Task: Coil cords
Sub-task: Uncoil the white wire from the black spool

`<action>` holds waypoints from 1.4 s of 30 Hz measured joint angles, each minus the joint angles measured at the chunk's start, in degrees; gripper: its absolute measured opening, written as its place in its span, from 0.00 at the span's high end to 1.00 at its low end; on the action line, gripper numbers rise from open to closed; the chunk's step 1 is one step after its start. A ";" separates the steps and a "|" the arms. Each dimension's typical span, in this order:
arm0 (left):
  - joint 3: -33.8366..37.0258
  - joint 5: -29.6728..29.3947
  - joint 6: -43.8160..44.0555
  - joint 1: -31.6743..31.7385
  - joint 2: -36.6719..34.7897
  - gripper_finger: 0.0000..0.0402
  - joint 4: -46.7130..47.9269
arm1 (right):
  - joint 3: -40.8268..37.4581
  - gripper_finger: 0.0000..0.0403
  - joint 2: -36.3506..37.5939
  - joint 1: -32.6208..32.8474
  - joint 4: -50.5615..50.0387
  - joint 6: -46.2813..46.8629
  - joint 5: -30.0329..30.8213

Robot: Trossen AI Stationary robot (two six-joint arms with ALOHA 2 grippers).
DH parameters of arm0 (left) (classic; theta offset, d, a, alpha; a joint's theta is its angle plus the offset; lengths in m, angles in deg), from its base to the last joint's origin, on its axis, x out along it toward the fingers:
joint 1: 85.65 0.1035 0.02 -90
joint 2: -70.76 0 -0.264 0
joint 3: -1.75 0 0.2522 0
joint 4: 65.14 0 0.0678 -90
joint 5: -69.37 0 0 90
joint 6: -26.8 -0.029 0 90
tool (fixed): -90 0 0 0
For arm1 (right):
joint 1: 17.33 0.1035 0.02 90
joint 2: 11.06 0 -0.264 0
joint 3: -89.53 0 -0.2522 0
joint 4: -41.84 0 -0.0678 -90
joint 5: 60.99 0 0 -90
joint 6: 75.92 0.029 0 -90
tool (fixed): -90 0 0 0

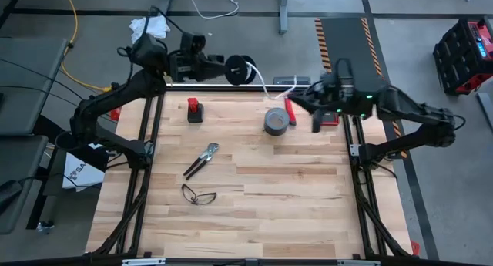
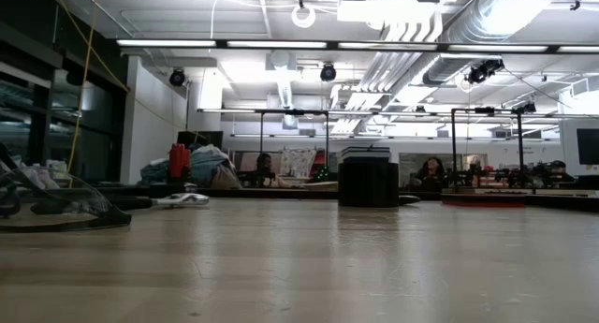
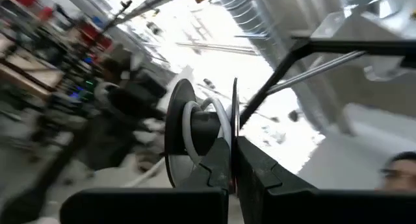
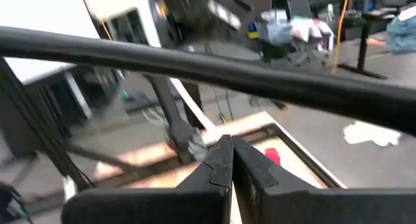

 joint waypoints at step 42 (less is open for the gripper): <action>-2.13 -33.74 -28.95 -11.22 0.09 1.00 21.64 | -0.02 1.00 -14.14 2.32 26.00 5.85 29.64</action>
